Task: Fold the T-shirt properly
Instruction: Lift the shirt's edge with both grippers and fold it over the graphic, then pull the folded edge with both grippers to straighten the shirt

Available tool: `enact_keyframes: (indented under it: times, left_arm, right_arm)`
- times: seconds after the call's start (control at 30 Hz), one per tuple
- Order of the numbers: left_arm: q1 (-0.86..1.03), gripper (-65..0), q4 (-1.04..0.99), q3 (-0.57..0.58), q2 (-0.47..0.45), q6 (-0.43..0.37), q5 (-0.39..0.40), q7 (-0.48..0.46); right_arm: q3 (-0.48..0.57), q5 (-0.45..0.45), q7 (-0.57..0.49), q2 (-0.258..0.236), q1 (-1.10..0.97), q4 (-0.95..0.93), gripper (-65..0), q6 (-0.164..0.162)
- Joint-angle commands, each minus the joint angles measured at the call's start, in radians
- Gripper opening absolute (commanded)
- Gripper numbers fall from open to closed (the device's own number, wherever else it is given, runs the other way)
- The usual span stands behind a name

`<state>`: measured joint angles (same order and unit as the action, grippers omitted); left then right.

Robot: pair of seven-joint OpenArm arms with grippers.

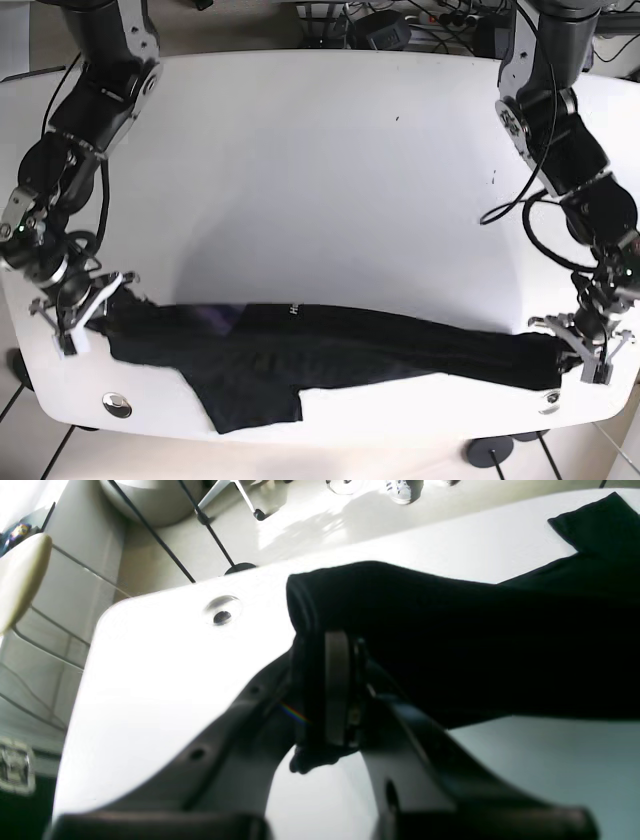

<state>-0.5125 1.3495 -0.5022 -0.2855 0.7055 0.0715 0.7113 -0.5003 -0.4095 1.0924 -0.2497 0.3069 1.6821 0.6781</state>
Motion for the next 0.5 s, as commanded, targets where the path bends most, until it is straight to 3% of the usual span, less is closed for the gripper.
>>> enact_keyframes:
  times: [0.03, 0.2, 0.47, 0.5]
  left_arm:
    - [0.094, -65.0, 0.032, -0.009, -0.013, -0.007, 0.004, -0.018]
    - [0.361, -65.0, 0.12, -0.054, -0.019, -0.007, 0.089, -0.018]
    - [0.53, -65.0, 0.127, -0.125, -0.048, -0.007, 0.101, -0.018]
    - [0.547, -65.0, 0.127, -0.125, -0.05, -0.007, 0.101, -0.018]
  right_arm:
    - [-0.005, -0.027, -0.076, -0.003, -0.12, 0.028, -62.8, -0.002]
    - [-0.013, -0.027, -0.108, 0.028, -0.372, 0.033, -62.8, -0.001]
    - [-0.014, -0.027, -0.123, 0.08, -0.562, 0.128, -62.8, 0.001]
    - [-0.014, -0.027, -0.143, 0.08, -0.592, 0.128, -62.8, 0.018]
